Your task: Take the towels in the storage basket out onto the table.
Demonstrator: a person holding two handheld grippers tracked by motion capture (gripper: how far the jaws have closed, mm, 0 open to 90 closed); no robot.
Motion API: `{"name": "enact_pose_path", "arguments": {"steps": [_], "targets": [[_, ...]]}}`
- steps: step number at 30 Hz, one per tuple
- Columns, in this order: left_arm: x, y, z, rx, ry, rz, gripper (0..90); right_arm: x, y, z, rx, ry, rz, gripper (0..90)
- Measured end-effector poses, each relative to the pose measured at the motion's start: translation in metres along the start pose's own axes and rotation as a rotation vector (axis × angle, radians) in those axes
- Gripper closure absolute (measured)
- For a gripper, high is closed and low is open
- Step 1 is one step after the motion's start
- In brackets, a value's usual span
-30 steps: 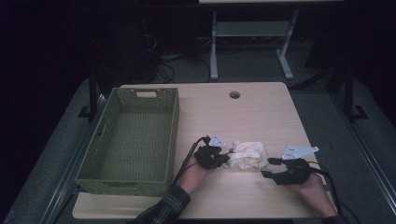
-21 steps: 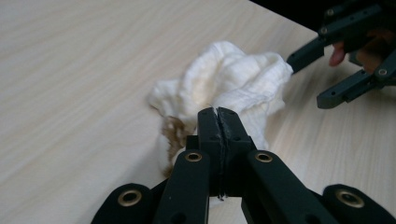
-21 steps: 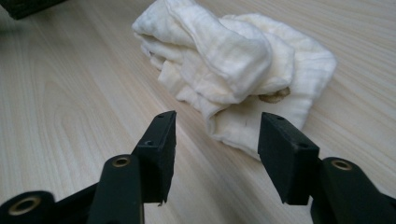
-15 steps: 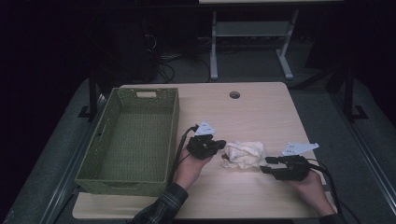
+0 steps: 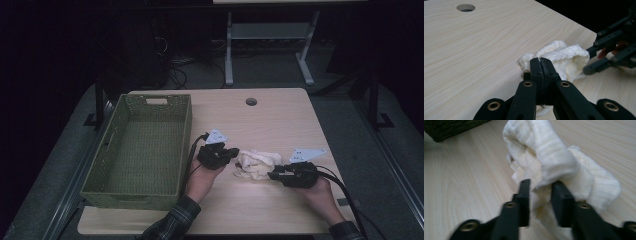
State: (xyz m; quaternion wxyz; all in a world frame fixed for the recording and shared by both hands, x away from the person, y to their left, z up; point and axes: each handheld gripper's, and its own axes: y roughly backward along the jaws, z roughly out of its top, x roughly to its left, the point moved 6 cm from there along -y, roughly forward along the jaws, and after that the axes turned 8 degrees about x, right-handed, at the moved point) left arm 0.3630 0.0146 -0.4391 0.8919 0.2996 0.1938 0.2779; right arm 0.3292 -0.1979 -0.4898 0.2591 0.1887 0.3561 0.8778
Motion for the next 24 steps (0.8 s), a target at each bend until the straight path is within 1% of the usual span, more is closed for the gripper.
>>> {"name": "enact_pose_path", "arguments": {"steps": [2, 4, 7, 10, 11, 14, 17, 19, 21, 22, 24], "targets": [[0.000, 0.001, 0.001, -0.006, 0.002, -0.004, 89.3, -0.003, 0.000, 0.002, -0.004, 0.004, -0.006, 82.6], [-0.001, 0.002, 0.001, -0.009, 0.005, -0.006, 89.3, -0.006, 0.005, 0.005, -0.015, 0.007, -0.015, 86.1], [-0.002, 0.004, 0.004, -0.018, 0.004, -0.015, 89.3, -0.009, 0.017, 0.011, -0.036, 0.018, -0.031, 87.1], [-0.007, 0.010, 0.010, -0.034, -0.011, -0.021, 89.3, -0.013, 0.031, 0.020, -0.065, 0.036, -0.046, 87.1], [-0.008, 0.011, 0.012, -0.042, -0.014, -0.022, 89.3, -0.014, 0.037, 0.024, -0.075, 0.040, -0.055, 87.1], [-0.010, 0.016, 0.019, -0.061, -0.017, -0.026, 89.3, -0.018, 0.049, 0.035, -0.103, 0.050, -0.061, 87.1], [-0.011, 0.017, 0.022, -0.066, -0.021, -0.027, 89.3, -0.020, 0.060, 0.048, -0.138, 0.063, -0.068, 87.1], [-0.011, 0.016, 0.021, -0.060, -0.021, -0.026, 89.3, -0.022, 0.063, 0.056, -0.145, 0.075, -0.072, 87.1], [-0.010, 0.015, 0.020, -0.056, -0.019, -0.026, 89.3, -0.027, 0.060, 0.064, -0.139, 0.083, -0.074, 87.1], [-0.010, 0.014, 0.019, -0.051, -0.018, -0.026, 89.2, -0.030, 0.057, 0.067, -0.139, 0.083, -0.072, 87.1], [-0.010, 0.012, 0.018, -0.045, -0.017, -0.024, 89.3, -0.035, 0.044, 0.074, -0.128, 0.083, -0.050, 87.1]]}}
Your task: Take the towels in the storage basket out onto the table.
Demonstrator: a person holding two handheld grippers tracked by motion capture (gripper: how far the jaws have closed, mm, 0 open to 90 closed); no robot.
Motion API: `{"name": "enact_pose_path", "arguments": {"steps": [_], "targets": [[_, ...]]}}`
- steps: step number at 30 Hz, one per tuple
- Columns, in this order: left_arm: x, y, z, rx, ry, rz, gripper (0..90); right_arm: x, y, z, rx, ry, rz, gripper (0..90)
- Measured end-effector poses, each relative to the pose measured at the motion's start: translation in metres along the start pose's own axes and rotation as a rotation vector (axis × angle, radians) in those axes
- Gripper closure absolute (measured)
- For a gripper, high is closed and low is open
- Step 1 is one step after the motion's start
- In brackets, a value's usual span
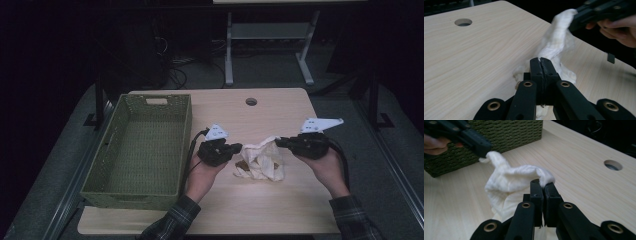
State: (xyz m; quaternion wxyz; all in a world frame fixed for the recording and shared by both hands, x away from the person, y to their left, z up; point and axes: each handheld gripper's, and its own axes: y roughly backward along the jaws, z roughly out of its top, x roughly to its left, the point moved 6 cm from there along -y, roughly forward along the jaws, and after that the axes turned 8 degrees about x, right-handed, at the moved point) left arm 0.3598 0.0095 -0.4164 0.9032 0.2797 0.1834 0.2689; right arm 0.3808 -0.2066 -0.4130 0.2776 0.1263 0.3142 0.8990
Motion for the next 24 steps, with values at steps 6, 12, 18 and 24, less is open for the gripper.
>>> {"name": "enact_pose_path", "arguments": {"steps": [6, 12, 18, 24], "targets": [[0.003, -0.004, -0.005, 0.017, 0.008, 0.002, 89.3, 0.007, -0.044, 0.006, 0.059, 0.007, 0.065, 84.4], [0.005, -0.006, -0.008, 0.028, 0.015, 0.005, 89.2, 0.016, -0.050, -0.002, 0.099, 0.009, 0.089, 67.3], [0.005, -0.007, -0.010, 0.040, 0.010, 0.009, 89.2, 0.007, -0.020, -0.029, 0.101, -0.018, 0.052, 66.1], [0.006, -0.007, -0.010, 0.039, 0.013, 0.011, 89.3, 0.000, -0.021, -0.060, 0.154, -0.052, 0.056, 65.2]]}}
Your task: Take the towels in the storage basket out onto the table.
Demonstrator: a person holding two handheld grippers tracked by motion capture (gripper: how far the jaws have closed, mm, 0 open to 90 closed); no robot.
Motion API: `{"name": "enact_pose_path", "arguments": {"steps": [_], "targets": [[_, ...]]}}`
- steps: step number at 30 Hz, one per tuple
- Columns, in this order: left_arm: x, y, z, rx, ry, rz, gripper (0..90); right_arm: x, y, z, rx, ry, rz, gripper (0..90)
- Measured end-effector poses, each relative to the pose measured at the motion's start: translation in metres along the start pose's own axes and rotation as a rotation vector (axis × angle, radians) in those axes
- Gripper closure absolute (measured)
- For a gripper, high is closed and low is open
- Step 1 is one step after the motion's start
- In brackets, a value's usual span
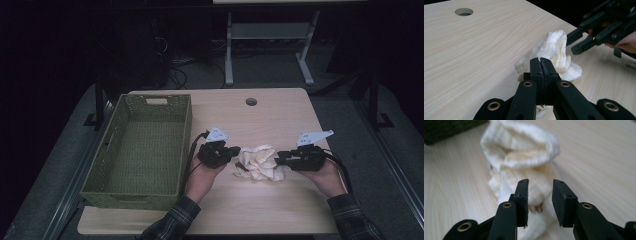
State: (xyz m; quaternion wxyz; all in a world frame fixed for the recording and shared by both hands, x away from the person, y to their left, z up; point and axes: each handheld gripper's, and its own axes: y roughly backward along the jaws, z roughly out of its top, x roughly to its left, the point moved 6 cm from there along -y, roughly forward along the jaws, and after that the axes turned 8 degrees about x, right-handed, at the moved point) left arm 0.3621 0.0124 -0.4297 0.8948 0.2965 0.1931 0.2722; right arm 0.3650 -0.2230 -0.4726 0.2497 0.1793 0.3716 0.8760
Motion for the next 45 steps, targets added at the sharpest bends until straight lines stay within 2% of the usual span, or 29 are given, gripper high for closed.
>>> {"name": "enact_pose_path", "arguments": {"steps": [4, 8, 12, 13, 18, 22, 28, 35, 40, 43, 45], "targets": [[0.001, 0.000, -0.001, 0.003, 0.005, 0.000, 89.3, 0.004, -0.007, -0.008, 0.011, -0.003, 0.032, 63.6], [0.001, -0.001, -0.002, 0.008, 0.003, 0.000, 89.2, 0.008, -0.012, -0.007, 0.015, 0.011, 0.033, 64.1], [0.001, -0.001, -0.002, 0.003, 0.007, 0.000, 89.3, 0.006, -0.020, -0.008, 0.047, 0.015, 0.005, 83.2], [0.001, -0.001, -0.002, 0.002, 0.007, 0.000, 89.3, 0.006, -0.020, -0.009, 0.047, 0.013, 0.008, 84.5], [0.001, 0.000, -0.001, 0.005, 0.005, 0.000, 89.3, 0.003, -0.011, -0.008, 0.024, 0.023, -0.005, 85.9], [0.000, 0.002, 0.004, -0.005, 0.010, 0.000, 89.3, -0.001, 0.004, -0.005, -0.006, 0.017, -0.021, 86.1], [0.002, 0.006, 0.017, -0.023, 0.023, 0.005, 89.2, -0.014, 0.035, 0.001, -0.063, 0.001, -0.070, 86.2], [0.009, 0.010, 0.043, -0.059, 0.033, 0.050, 89.2, -0.039, 0.063, 0.013, -0.124, -0.021, -0.128, 86.2], [0.021, 0.004, 0.059, -0.075, 0.039, 0.094, 89.2, -0.056, 0.068, 0.025, -0.125, -0.031, -0.151, 86.2], [0.031, -0.005, 0.063, -0.060, 0.042, 0.132, 89.2, -0.068, 0.065, 0.030, -0.122, -0.038, -0.158, 86.2], [0.041, -0.014, 0.064, -0.051, 0.059, 0.155, 89.2, -0.077, 0.059, 0.033, -0.112, -0.052, -0.160, 86.2]]}}
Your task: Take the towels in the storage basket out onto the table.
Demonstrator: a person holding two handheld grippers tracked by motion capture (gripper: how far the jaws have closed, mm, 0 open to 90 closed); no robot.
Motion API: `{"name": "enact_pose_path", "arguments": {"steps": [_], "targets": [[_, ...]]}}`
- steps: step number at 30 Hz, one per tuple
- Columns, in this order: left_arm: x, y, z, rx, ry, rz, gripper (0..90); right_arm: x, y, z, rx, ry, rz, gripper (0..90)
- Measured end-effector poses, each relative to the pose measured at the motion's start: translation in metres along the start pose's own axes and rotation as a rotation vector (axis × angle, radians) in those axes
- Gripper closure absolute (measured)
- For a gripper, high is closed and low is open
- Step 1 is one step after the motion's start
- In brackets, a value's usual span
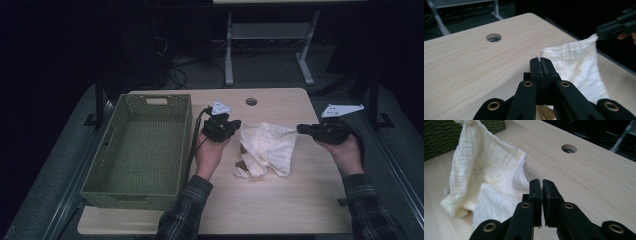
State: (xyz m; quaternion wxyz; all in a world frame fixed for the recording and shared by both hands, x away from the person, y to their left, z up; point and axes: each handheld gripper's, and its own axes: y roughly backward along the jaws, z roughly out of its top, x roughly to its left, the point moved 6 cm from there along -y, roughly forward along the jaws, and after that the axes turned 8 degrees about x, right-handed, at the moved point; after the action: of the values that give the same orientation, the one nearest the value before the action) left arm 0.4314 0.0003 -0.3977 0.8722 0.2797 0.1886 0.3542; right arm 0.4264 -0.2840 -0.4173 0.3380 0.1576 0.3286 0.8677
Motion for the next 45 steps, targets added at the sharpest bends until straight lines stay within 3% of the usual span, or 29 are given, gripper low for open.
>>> {"name": "enact_pose_path", "arguments": {"steps": [6, 14, 19, 22, 28, 31, 33, 39, 45], "targets": [[0.022, -0.028, -0.006, 0.055, 0.044, 0.045, 88.9, -0.021, -0.028, -0.001, 0.040, -0.037, -0.002, 86.2], [0.049, -0.057, -0.020, 0.136, 0.062, 0.120, 88.8, -0.041, -0.061, -0.007, 0.108, -0.088, -0.015, 86.2], [0.063, -0.070, -0.027, 0.188, 0.068, 0.158, 88.9, -0.052, -0.075, -0.013, 0.142, -0.111, -0.036, 86.2], [0.071, -0.076, -0.032, 0.223, 0.052, 0.206, 88.9, -0.058, -0.080, -0.015, 0.160, -0.121, -0.058, 86.3], [0.084, -0.084, -0.043, 0.264, 0.082, 0.241, 88.4, -0.068, -0.087, -0.022, 0.196, -0.147, -0.100, 85.9], [0.081, -0.081, -0.040, 0.241, 0.085, 0.252, 79.3, -0.068, -0.087, -0.021, 0.184, -0.146, -0.112, 72.5], [0.076, -0.077, -0.037, 0.236, 0.073, 0.239, 73.4, -0.066, -0.083, -0.018, 0.158, -0.152, -0.097, 70.9], [0.051, -0.062, -0.031, 0.206, 0.045, 0.156, 69.4, -0.044, -0.068, -0.009, 0.111, -0.119, -0.045, 70.1], [0.021, -0.047, -0.032, 0.191, 0.010, 0.055, 67.1, -0.019, -0.058, -0.010, 0.100, -0.097, 0.006, 70.8]]}}
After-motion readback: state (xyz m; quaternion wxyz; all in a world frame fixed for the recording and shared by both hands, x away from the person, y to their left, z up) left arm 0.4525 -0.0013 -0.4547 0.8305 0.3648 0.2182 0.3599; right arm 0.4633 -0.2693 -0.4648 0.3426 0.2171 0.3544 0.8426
